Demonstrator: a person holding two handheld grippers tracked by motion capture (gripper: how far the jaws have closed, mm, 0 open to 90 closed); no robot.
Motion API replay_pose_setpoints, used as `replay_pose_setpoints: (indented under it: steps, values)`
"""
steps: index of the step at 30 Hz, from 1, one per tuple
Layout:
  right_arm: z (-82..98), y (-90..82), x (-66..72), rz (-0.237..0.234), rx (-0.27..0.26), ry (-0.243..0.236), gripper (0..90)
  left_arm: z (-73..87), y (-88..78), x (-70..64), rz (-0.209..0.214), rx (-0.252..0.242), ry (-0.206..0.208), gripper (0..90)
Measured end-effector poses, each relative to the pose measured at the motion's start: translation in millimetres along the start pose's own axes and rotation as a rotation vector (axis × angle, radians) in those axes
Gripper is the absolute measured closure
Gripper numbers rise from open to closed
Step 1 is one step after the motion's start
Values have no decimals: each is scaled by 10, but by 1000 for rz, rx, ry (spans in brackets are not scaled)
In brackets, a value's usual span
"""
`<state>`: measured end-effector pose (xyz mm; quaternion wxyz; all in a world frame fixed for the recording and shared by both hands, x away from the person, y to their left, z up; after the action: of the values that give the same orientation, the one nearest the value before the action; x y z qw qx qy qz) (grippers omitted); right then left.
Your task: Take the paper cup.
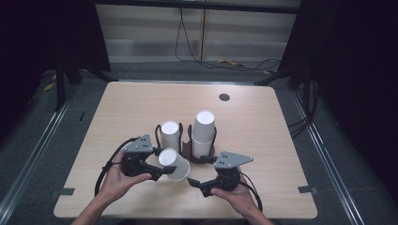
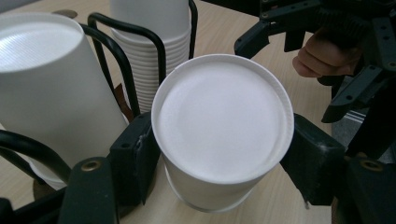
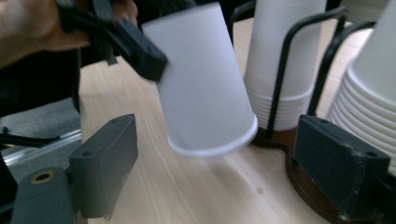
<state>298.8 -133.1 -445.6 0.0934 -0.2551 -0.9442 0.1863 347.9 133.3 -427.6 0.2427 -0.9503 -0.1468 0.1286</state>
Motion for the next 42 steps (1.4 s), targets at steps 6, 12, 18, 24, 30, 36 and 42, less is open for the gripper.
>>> replay_pose_setpoints:
  steps: [6,12,18,24,30,36,42]
  values:
    - [39,106,-2,-36,-16,-10,136,13,20,-19,25,-9,-17,328]
    - [67,179,12,-35,-12,-38,137,-53,-18,-77,49,-37,-31,328]
    - [95,253,34,-44,0,-62,138,-94,24,-155,72,-44,-19,328]
    - [107,283,68,-40,-14,-87,155,-105,74,-215,105,-54,-26,328]
    - [135,302,66,-46,-10,-79,185,-104,65,-195,109,-56,-34,329]
    - [128,284,75,-44,-4,-111,236,-76,46,-155,122,-61,-44,330]
    - [125,280,71,-44,24,-113,245,-61,75,-155,115,-48,-19,321]
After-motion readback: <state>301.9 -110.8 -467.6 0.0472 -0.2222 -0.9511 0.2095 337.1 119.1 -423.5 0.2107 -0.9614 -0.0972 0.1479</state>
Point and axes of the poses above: each handheld gripper's, and its own axes: y roughly forward along the jaws, z roughly out of its underside, x roughly to its left, the point moved 1 cm from there along y, roughly forward along the jaws, and after that the axes turned 2 degrees about -y, right-handed, at the moved point
